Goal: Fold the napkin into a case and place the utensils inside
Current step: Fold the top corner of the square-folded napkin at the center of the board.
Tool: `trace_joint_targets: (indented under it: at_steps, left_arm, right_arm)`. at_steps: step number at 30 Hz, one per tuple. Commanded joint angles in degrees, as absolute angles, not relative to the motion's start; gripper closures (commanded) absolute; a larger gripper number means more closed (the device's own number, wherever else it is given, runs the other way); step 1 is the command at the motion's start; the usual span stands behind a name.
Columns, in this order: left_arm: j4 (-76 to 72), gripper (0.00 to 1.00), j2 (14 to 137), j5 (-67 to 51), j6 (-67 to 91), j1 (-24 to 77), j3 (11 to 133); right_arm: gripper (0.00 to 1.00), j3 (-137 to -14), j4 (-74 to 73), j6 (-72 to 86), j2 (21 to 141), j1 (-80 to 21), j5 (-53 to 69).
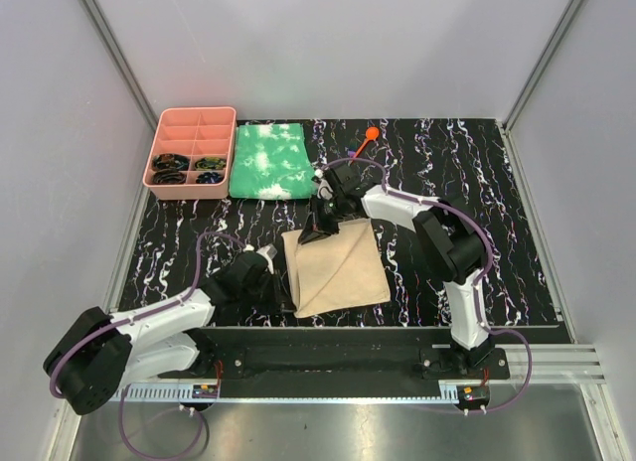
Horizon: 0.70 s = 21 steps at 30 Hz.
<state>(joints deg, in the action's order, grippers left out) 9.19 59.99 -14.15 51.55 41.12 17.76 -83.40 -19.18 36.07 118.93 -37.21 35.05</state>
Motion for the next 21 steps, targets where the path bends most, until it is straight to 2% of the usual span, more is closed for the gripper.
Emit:
trace_joint_targets:
  at_steps: [1,15,21]
  left_arm:
    - [5.8,0.85,59.94,-14.94,51.86,41.4,17.23]
    - [5.01,0.86,61.17,-14.5,50.36,42.71,17.05]
    - [4.66,0.86,62.31,-14.41,49.83,43.15,17.4]
  right_arm:
    - [1.0,-86.83,-17.4,36.74,120.41,-38.14,37.09]
    - [1.0,-91.93,-15.82,39.9,124.8,-38.14,39.29]
    - [0.96,-92.63,-15.91,40.08,127.09,-38.06,40.08]
